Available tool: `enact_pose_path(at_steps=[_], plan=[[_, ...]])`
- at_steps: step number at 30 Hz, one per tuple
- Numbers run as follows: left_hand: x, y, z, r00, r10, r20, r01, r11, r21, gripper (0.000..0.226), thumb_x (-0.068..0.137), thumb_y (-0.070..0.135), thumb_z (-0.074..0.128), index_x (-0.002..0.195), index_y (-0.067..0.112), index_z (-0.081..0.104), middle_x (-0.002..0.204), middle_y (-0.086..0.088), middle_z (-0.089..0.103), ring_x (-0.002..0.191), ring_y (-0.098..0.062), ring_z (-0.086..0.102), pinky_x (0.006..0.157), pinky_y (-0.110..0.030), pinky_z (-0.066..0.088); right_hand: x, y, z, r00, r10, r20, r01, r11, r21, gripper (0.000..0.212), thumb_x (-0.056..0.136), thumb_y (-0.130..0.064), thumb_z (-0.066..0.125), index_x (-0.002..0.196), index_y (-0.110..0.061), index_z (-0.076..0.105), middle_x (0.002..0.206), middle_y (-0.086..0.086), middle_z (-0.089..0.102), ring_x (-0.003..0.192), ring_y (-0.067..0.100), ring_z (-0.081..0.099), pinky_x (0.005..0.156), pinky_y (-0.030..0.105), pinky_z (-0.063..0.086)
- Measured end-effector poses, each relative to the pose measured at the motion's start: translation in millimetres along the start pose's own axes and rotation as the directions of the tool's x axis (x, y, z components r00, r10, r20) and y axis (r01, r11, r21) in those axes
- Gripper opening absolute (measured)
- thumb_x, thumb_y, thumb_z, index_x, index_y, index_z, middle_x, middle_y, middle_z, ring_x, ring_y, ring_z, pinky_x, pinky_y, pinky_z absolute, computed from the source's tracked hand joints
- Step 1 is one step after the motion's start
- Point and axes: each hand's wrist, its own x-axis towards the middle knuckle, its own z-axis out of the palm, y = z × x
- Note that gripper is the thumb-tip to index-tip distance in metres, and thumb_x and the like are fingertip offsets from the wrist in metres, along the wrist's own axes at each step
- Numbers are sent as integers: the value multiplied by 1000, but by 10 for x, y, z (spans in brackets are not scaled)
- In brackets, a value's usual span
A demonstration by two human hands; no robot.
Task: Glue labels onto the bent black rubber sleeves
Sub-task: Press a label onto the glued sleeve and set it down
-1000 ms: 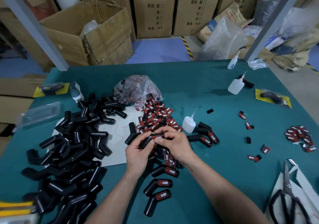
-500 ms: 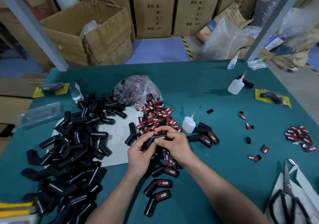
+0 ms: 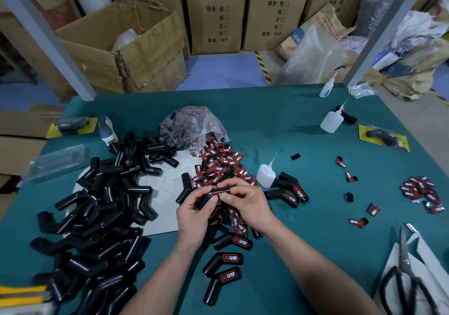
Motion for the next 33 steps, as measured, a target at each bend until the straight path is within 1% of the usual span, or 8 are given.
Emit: enact_pose_path(at_steps=[3, 6, 10, 15, 19, 24, 28, 33], plan=[[8, 9, 0, 1000, 18, -12, -18, 1000, -4, 29, 88, -6, 75, 106, 17, 75, 108, 1, 79, 101, -11, 73, 89, -18, 55, 5, -3, -1, 1000, 8, 21, -8, 1000, 21, 17, 89, -11, 76, 79, -25, 80, 116, -1, 71, 110, 18, 68, 96, 27, 51], [1, -2, 2, 999, 33, 8, -33, 999, 17, 28, 89, -5, 75, 107, 16, 75, 110, 3, 78, 105, -12, 73, 92, -18, 54, 5, 31, -3, 998, 34, 49, -34, 999, -3, 8, 90, -12, 75, 84, -13, 81, 121, -1, 71, 115, 18, 66, 99, 28, 50], [2, -6, -1, 998, 60, 33, -60, 998, 3, 25, 91, -2, 73, 107, 17, 75, 112, 2, 78, 106, -12, 72, 92, -18, 53, 6, 70, 4, 1000, 2, 24, -2, 1000, -24, 8, 90, -12, 75, 83, -10, 79, 120, -1, 71, 114, 19, 66, 97, 26, 50], [6, -3, -18, 999, 53, 7, -53, 998, -26, 15, 87, 13, 76, 101, 19, 76, 107, -2, 78, 101, -14, 73, 90, -22, 55, -10, 78, 31, 999, -30, 30, 32, 997, -66, 16, 91, -16, 75, 88, -1, 78, 120, -5, 69, 113, 18, 66, 97, 27, 50], [12, -22, -13, 999, 52, -10, -53, 998, -31, 16, 86, 14, 77, 94, 28, 79, 103, -1, 78, 99, -14, 72, 90, -23, 56, -36, 73, 60, 997, -76, 18, 77, 990, -121, 29, 92, -21, 74, 81, 5, 73, 119, -6, 69, 111, 19, 66, 96, 28, 50], [25, -26, 1, 1000, 14, -19, -16, 991, -136, 16, 81, 13, 75, 86, 28, 78, 99, -2, 77, 98, -15, 71, 90, -26, 55, -55, 99, 86, 997, -73, 15, 74, 982, -175, 17, 91, -16, 76, 83, -2, 76, 120, -9, 68, 111, 18, 66, 96, 26, 50], [18, -46, 2, 1000, 18, 0, -18, 979, -202, 8, 76, 24, 78, 84, 22, 76, 101, -6, 74, 102, -23, 69, 95, -37, 52, -58, 106, 113, 998, -62, 6, 62, 979, -193, 8, 90, -17, 77, 91, -9, 79, 120, -11, 67, 111, 15, 66, 95, 22, 49], [2, -43, 31, 1000, -10, 8, 12, 962, -271, 8, 74, 23, 78, 80, 20, 74, 99, -5, 73, 101, -24, 67, 97, -45, 48, -69, 115, 125, 998, -64, 9, 65, 979, -194, 7, 90, -18, 77, 93, -13, 79, 120, -10, 66, 111, 17, 66, 95, 23, 49]])
